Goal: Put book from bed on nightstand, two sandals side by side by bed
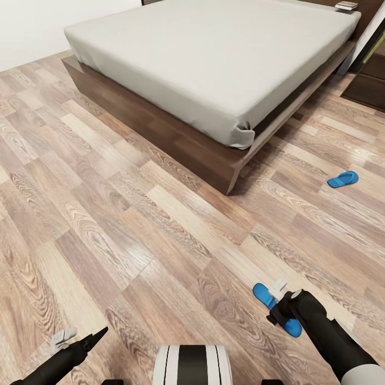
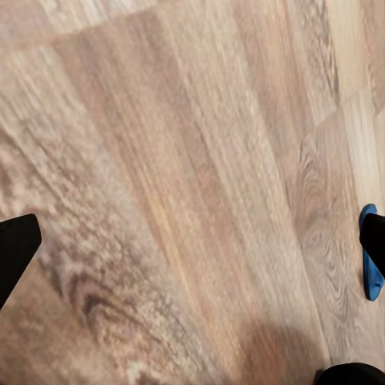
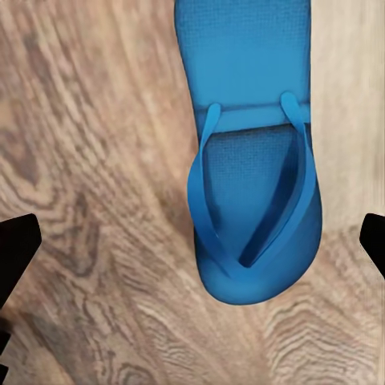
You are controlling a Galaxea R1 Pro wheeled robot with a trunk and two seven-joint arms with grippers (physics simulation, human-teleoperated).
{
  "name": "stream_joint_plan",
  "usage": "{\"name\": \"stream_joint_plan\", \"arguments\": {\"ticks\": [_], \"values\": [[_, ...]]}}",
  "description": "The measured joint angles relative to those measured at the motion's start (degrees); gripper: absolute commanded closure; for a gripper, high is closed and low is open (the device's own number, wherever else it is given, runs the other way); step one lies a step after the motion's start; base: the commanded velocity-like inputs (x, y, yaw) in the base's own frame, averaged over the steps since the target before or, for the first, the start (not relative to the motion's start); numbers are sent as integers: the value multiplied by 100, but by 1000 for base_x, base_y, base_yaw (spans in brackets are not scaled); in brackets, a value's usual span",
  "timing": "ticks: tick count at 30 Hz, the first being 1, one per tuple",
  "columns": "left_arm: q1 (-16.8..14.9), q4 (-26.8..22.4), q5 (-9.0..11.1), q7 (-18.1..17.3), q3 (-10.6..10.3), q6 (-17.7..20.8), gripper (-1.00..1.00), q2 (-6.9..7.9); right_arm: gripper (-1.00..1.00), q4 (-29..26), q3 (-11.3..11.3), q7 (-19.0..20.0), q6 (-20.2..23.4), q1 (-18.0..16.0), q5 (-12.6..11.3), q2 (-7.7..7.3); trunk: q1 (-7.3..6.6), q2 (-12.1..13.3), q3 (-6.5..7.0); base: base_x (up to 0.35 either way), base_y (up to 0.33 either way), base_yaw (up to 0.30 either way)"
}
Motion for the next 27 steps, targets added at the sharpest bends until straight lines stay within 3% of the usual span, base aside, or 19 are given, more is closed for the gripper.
{"name": "stream_joint_plan", "arguments": {"ticks": [13,14,15,21,27], "values": [[0,2,0,-1,0,0,-100,0,-100,-25,-91,-6,2,0,2,-4,0,0,0,0,0,0],[0,1,0,-1,0,0,-100,0,-100,-26,-147,-6,1,0,3,-6,0,0,0,0,0,0],[0,1,0,-1,0,0,-100,0,-100,-28,-382,-6,-1,-1,10,-9,0,0,0,0,0,0],[0,0,0,-1,0,0,-100,0,-100,-22,-814,-6,1,-1,3,-9,0,0,0,0,0,0],[0,0,0,-1,0,0,-100,0,-100,-15,-907,-2,2,0,3,-9,0,0,0,0,0,0]]}}
